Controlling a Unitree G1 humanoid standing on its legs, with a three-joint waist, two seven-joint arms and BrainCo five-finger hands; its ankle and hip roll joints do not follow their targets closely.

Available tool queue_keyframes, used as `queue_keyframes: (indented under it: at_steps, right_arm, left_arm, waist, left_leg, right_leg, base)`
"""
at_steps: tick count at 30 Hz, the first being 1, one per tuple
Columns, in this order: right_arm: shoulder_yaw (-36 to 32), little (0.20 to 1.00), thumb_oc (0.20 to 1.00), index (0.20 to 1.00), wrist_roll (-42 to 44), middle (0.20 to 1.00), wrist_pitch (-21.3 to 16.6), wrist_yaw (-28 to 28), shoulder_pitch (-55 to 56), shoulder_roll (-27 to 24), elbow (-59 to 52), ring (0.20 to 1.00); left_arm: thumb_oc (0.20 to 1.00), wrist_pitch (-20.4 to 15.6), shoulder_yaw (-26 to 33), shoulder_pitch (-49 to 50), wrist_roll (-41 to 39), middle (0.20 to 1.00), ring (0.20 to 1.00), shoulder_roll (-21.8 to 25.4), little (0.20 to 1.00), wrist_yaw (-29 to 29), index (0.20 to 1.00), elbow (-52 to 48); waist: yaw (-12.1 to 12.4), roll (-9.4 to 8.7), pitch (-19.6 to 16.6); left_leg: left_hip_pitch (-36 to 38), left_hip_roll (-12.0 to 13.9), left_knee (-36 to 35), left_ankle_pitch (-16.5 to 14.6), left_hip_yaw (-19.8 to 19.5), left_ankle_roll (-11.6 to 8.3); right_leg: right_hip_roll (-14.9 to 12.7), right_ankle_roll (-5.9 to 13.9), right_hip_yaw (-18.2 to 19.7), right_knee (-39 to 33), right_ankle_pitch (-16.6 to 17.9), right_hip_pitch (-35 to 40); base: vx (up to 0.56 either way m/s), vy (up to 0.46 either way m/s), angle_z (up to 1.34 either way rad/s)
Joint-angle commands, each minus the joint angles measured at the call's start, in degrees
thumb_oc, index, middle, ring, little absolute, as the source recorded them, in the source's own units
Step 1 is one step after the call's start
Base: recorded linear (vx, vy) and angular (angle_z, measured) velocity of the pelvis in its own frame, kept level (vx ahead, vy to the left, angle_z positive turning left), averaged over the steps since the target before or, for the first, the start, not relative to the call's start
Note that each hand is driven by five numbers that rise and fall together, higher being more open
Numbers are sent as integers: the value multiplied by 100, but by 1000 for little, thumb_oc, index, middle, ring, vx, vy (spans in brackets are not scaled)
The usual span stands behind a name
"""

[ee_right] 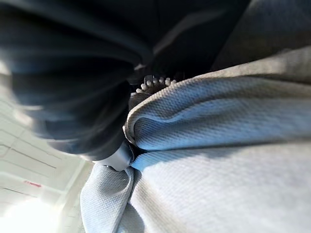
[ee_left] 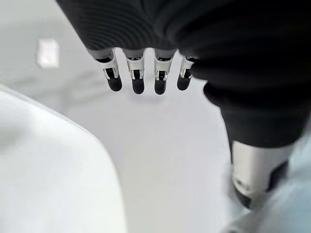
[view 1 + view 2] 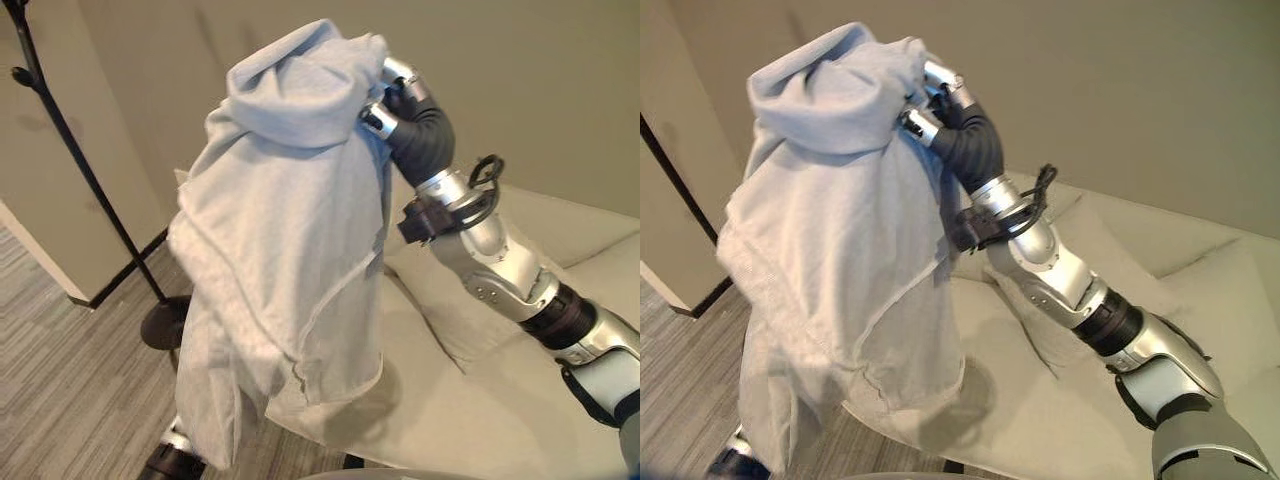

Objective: Hang the clothes on the sofa on the clothes rack.

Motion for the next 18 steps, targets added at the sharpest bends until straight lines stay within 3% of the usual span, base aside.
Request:
queue_keyframes:
  at_steps: [1, 13, 18]
  right_arm:
    - [-667, 200, 200, 200, -62, 200, -441, -148, -297, -94, 32, 200]
    - [-672, 200, 200, 200, -350, 200, -234, -103, -256, -178, 290, 200]
    - [-297, 200, 200, 200, -378, 200, 5, 51, -110, -23, 385, 200]
  left_arm:
    - [1000, -346, 88, -276, 32, 1000, 1000, 265, 1000, -121, 1000, -56]
    - [1000, -505, 559, 78, 79, 1000, 1000, 645, 1000, -355, 1000, -658]
    - [1000, -594, 493, -58, -531, 1000, 1000, 555, 1000, -540, 1000, -1219]
  waist:
    - [200, 22, 68]
    - [371, 75, 131]
    - [441, 104, 155]
  left_leg:
    - [280, 246, -300, 346, 31, 67]
    - [224, 204, -300, 285, -5, 97]
    - [199, 166, -300, 288, -37, 123]
  right_leg:
    - [-325, 432, 6, 197, -694, 721]
    - [-368, 458, -85, 148, -673, 771]
    - [-415, 471, -145, 147, -671, 807]
  base:
    - [-15, 12, 5]
    - [-15, 4, 5]
    - [-26, 5, 5]
